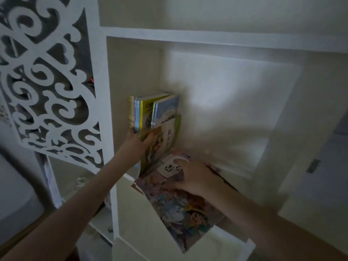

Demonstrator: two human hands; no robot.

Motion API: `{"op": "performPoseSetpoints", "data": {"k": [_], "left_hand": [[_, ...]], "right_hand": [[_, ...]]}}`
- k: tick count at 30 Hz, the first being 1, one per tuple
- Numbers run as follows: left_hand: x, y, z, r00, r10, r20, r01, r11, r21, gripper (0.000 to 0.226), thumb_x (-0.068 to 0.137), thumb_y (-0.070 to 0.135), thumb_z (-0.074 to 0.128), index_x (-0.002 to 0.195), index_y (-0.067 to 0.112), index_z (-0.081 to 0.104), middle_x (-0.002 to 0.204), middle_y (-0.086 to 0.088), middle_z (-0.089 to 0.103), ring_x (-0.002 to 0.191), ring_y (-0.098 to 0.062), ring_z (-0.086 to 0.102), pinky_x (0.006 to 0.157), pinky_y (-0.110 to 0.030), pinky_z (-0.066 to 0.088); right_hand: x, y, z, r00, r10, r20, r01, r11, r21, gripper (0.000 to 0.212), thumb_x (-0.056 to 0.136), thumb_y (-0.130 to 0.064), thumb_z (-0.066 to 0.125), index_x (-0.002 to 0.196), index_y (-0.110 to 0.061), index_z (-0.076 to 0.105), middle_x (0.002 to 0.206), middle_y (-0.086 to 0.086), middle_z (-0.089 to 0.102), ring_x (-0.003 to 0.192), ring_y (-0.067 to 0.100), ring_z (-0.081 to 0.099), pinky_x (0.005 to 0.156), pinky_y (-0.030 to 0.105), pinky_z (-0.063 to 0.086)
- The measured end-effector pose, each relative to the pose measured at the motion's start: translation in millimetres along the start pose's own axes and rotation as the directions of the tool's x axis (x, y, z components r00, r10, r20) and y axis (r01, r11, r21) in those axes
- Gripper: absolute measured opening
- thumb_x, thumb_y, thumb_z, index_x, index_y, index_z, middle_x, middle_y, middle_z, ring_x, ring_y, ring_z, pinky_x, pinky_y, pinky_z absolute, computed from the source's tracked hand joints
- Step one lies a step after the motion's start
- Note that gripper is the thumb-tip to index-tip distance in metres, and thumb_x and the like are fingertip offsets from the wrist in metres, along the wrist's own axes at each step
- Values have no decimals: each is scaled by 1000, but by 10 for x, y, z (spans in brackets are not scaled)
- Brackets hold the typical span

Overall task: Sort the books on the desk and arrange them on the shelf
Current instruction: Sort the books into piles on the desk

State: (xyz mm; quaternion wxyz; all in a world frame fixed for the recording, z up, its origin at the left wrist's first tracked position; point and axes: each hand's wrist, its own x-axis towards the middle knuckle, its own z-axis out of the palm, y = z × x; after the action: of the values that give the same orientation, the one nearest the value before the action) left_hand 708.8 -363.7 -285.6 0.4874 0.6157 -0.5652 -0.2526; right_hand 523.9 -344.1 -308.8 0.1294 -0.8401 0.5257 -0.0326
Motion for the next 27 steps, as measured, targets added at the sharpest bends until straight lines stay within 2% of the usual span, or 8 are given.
{"op": "performPoseSetpoints", "data": {"k": [2, 6, 9, 14, 16, 19, 23, 27], "left_hand": [[-9, 43, -14, 998, -63, -23, 61, 996, -69, 50, 94, 31, 54, 136, 9, 39, 120, -4, 49, 106, -18, 53, 66, -14, 43], [-8, 30, 2, 999, -49, -8, 49, 999, -9, 67, 91, 46, 53, 143, 7, 34, 139, -13, 43, 115, -22, 48, 83, -15, 43], [31, 17, -5, 999, -45, -20, 44, 997, -62, 55, 95, 33, 53, 140, 5, 38, 125, -11, 46, 94, -12, 46, 55, -3, 38], [19, 30, -5, 997, -68, -34, 66, 996, -63, 52, 95, 29, 54, 137, 3, 36, 112, -5, 49, 90, -13, 48, 58, -15, 37], [27, 20, 1, 997, -68, -35, 66, 996, -60, 51, 95, 29, 53, 137, 4, 37, 111, -6, 49, 89, -12, 47, 52, -13, 37], [49, -13, -1, 998, -54, -38, 52, 997, -60, 54, 95, 31, 54, 138, 3, 37, 113, -6, 52, 79, -9, 50, 51, -11, 36], [23, 12, 6, 998, -50, -39, 47, 997, -68, 54, 96, 25, 52, 136, -3, 29, 107, -7, 46, 86, -14, 47, 44, -10, 35], [35, 9, 2, 998, -51, -40, 48, 997, -66, 53, 95, 27, 54, 135, -2, 34, 109, -12, 52, 88, -18, 50, 44, -12, 37]], "right_hand": [[92, 37, -187, 997, -69, 46, 62, 988, 145, 91, 79, -45, 75, 151, -18, 28, 156, 3, 30, 141, 23, 31, 113, 33, 31], [168, 96, -230, 982, -179, 53, 163, 961, 225, 96, 75, -36, 81, 152, -28, 26, 157, -2, 27, 141, 16, 30, 115, 30, 27], [73, 66, -212, 983, -171, -69, 181, 963, 200, 91, 73, -34, 83, 150, -29, 33, 159, -3, 21, 143, 18, 25, 117, 33, 23], [-384, 40, -278, 955, 93, -282, 41, 900, 434, 46, 84, -44, 71, 125, -25, 62, 122, -10, 55, 112, 8, 53, 84, 12, 40], [-548, 51, -277, 940, 207, -273, -11, 814, 581, 39, 84, -51, 67, 110, -23, 68, 107, -10, 67, 94, 9, 65, 74, 18, 49], [-621, 168, -165, 880, 402, -252, -67, 631, 773, 18, 85, -32, 69, 95, -17, 67, 95, -1, 68, 91, 19, 66, 80, 31, 53], [-714, 267, 162, 821, 569, -52, -202, 374, 905, 71, 44, -56, 88, 100, -19, 64, 113, 10, 61, 98, 27, 65, 82, 41, 58], [-722, 245, 405, 762, 627, 163, -262, 68, 963, 79, 67, -42, 85, 119, -14, 33, 122, 16, 51, 104, 29, 60, 85, 43, 55]]}}
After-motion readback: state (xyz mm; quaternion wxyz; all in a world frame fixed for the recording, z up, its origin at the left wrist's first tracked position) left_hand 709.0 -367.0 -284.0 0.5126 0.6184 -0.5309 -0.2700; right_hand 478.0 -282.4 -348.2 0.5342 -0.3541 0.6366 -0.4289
